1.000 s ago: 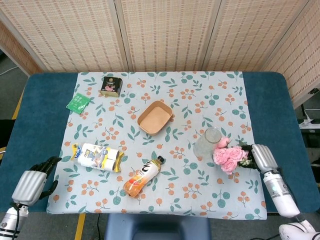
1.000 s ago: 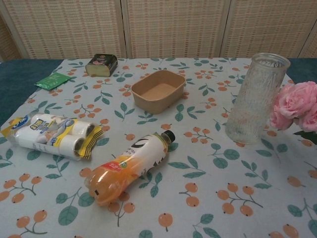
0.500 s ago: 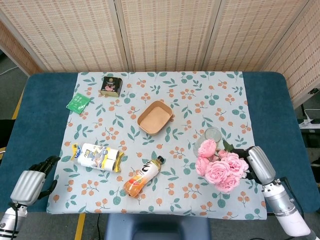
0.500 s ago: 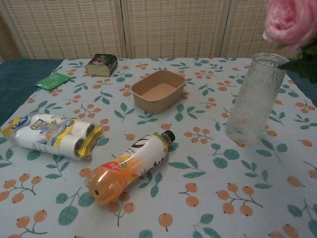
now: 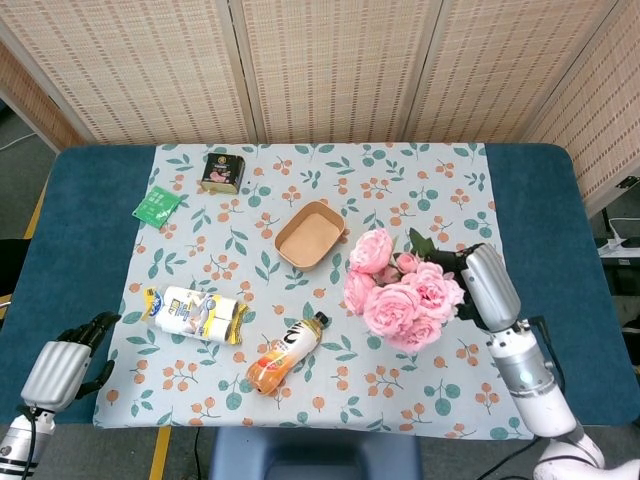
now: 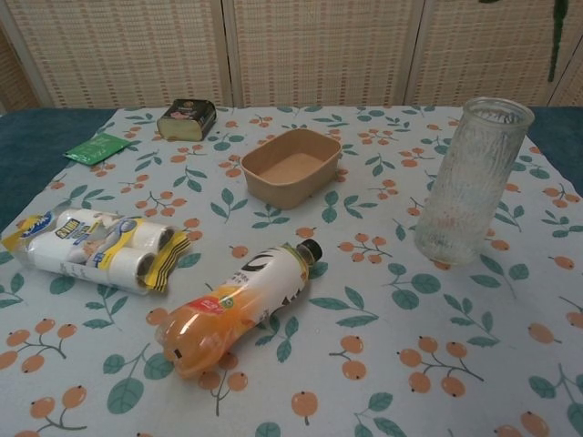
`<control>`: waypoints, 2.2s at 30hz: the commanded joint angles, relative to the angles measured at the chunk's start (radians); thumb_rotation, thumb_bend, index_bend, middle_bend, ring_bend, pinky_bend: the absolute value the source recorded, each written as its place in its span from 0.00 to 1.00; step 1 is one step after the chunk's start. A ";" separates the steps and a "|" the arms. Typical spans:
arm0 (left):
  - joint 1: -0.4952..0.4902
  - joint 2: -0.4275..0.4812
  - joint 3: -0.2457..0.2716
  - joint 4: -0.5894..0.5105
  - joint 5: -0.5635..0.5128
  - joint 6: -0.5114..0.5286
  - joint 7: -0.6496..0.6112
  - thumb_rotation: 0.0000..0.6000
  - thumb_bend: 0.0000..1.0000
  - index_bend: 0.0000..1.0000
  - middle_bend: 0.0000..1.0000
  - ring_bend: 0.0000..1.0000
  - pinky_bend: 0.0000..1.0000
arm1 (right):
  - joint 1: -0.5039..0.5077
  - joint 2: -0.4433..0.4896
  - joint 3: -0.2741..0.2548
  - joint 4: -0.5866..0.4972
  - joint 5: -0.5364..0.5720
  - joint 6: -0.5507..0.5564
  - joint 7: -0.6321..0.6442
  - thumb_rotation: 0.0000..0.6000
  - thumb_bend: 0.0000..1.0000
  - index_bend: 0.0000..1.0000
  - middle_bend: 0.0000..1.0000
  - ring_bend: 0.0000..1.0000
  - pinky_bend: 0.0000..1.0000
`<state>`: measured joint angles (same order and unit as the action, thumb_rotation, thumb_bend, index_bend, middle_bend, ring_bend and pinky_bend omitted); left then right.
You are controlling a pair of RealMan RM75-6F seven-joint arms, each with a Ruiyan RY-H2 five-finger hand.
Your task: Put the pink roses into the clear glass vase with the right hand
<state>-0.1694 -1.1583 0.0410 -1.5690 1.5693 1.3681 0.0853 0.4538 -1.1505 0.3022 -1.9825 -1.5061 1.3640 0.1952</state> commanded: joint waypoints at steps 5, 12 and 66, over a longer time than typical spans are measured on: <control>-0.001 -0.001 -0.001 0.001 -0.004 -0.004 0.003 1.00 0.42 0.13 0.14 0.28 0.38 | 0.084 -0.089 0.036 0.140 0.066 -0.073 0.099 1.00 0.58 0.91 0.98 1.00 1.00; -0.001 -0.002 -0.001 0.001 -0.004 -0.004 0.005 1.00 0.42 0.13 0.14 0.28 0.38 | 0.102 -0.120 0.030 0.217 0.076 -0.097 0.189 1.00 0.58 0.91 0.98 1.00 1.00; -0.006 -0.001 -0.007 0.012 -0.021 -0.018 -0.015 1.00 0.42 0.13 0.14 0.28 0.38 | -0.252 -0.041 -0.204 0.459 0.019 0.241 -0.038 1.00 0.00 0.10 0.86 0.86 0.91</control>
<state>-0.1754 -1.1597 0.0339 -1.5570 1.5482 1.3503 0.0705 0.3470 -1.2021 0.1429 -1.4976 -1.5006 1.4181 0.4344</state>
